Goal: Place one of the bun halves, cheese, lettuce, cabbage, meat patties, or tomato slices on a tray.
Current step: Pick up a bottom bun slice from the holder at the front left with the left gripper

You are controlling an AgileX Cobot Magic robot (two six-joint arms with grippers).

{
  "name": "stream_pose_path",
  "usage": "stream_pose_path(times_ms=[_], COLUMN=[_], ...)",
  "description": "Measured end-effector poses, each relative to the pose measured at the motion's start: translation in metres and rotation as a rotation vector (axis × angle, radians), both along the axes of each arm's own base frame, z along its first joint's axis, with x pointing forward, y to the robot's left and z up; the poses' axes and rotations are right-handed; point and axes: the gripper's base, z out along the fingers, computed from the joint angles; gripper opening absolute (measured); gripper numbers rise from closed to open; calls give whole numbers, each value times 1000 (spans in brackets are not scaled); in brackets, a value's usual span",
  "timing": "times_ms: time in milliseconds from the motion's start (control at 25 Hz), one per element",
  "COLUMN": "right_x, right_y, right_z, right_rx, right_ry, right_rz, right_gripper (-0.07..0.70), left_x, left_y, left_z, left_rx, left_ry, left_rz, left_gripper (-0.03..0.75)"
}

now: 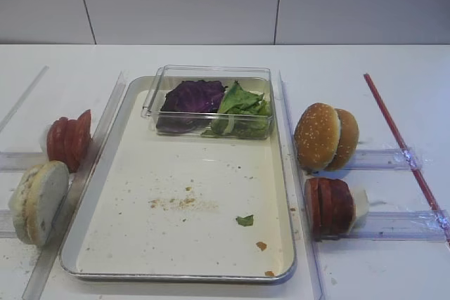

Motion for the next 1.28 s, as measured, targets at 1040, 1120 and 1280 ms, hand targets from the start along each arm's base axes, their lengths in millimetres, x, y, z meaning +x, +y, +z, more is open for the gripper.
stream_pose_path(times_ms=[1040,1120,1280], right_x=[0,0,0], right_y=[0,0,0], right_z=[0,0,0], right_rx=[0,0,0], right_ry=[0,0,0], right_rz=[0,0,0], right_gripper=[382,382,382], left_x=[69,83,119], left_y=[-14,-17,-23], left_z=[36,49,72], left_rx=[-13,-18,-24], left_ry=[392,434,481], left_rz=[30,35,48], left_gripper=[662,662,662])
